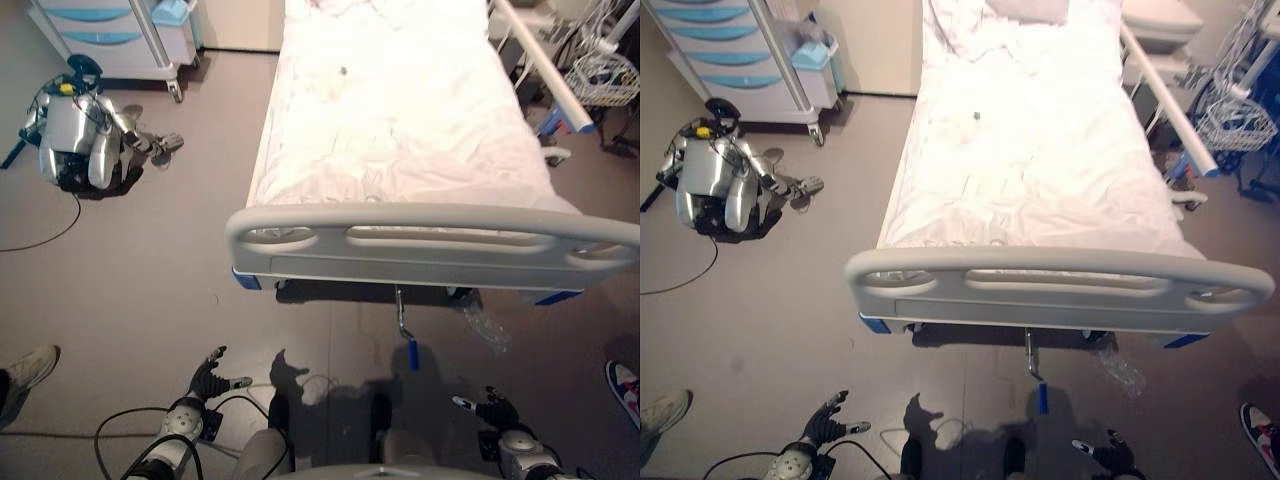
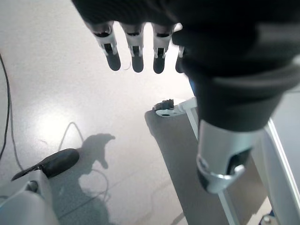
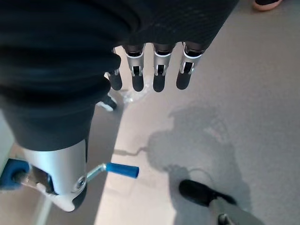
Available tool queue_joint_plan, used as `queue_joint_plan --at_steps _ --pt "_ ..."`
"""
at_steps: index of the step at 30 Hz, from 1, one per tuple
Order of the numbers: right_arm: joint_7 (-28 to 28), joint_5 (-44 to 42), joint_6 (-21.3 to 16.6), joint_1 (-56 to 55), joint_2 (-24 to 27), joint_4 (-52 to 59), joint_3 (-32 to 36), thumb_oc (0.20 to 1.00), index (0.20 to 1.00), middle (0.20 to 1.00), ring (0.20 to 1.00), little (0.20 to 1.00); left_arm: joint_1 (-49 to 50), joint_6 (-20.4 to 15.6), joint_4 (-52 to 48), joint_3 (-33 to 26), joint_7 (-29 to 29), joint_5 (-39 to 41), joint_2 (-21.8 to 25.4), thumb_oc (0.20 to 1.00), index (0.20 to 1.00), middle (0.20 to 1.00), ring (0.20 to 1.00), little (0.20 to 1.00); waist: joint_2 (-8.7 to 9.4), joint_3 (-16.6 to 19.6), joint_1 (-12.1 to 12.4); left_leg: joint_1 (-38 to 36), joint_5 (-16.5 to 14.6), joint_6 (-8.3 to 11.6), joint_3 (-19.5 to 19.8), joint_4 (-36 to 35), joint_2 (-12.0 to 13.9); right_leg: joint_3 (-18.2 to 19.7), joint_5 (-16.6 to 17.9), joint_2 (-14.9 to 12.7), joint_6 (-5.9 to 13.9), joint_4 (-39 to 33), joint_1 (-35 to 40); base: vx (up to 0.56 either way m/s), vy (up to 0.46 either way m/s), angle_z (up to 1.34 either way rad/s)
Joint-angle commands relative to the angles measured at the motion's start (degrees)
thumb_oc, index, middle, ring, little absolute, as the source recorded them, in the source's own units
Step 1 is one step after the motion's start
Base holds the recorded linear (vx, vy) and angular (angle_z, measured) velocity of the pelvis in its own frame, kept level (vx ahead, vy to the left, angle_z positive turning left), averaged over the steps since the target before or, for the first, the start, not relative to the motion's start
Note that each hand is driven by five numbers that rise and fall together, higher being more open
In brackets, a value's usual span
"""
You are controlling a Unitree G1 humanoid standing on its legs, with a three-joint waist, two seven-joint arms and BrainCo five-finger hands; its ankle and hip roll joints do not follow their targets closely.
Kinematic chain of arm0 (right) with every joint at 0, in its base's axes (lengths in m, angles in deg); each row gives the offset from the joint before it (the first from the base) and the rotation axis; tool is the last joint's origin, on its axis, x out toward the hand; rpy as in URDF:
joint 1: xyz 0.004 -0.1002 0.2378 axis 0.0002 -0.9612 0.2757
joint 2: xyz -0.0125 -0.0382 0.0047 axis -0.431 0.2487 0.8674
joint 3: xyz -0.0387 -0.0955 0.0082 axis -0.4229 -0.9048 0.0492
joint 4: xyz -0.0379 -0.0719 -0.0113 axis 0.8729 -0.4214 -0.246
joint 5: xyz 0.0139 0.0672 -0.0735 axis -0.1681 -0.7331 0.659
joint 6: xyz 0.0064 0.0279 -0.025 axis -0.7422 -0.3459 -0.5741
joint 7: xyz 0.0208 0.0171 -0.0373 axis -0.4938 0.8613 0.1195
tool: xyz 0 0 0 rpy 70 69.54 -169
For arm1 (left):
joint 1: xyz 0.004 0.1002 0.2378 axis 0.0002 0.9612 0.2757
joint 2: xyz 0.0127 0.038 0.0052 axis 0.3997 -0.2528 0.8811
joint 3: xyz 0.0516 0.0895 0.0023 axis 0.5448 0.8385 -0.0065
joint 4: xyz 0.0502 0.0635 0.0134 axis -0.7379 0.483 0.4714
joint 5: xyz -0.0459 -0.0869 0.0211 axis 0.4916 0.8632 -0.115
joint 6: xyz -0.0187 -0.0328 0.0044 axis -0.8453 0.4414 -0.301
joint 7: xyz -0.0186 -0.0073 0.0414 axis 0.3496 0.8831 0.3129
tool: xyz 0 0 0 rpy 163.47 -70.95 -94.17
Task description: Raise the hospital bed
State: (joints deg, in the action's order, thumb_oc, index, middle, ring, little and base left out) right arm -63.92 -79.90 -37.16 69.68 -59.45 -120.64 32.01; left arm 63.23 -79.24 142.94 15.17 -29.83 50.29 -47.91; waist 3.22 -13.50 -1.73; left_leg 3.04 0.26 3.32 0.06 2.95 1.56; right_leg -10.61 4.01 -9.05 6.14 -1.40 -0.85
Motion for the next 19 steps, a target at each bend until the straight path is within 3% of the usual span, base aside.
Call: queue_joint_plan --at_steps 1,9,19 --pt "-0.3 3.5 -0.5 -0.6 0.4 2.3 -0.8 1.0 1.0 1.0 1.0 1.0 0.2 -1.3 0.5 -1.0 -0.2 -3.3 -1.1 1.0 1.0 1.0 1.0 1.0 -1.26 2.3 1.2 -2.7 1.7 -0.46 0.4 -5.0 -1.0 -0.3 -1.5 1.0 3.73 2.2 2.0 0.0 0.029 -0.11" --pt "-0.2 2.6 -0.9 -2.7 -3.3 1.7 -0.2 1.0 1.0 1.0 1.0 1.0 2.4 -1.3 4.5 -5.2 -1.7 -1.7 -3.9 1.0 1.0 1.0 1.0 1.0 -0.85 6.5 1.9 -7.3 1.6 -0.14 -1.3 -8.0 -0.9 0.2 -0.6 1.0 3.87 -2.5 6.8 0.04 0.023 -0.09" --pt "-0.6 1.6 -1.9 -6.1 -5.8 3.7 -0.7 1.0 1.0 1.0 1.0 1.0 2.8 -2.1 5.1 -5.0 -2.8 -0.7 -6.2 1.0 1.0 1.0 1.0 1.0 -1.39 7.8 1.2 -8.8 1.2 -0.32 -0.6 -8.0 -0.9 0.3 -1.2 0.7 3.59 -1.6 8.4 0.02 0.023 0.0"
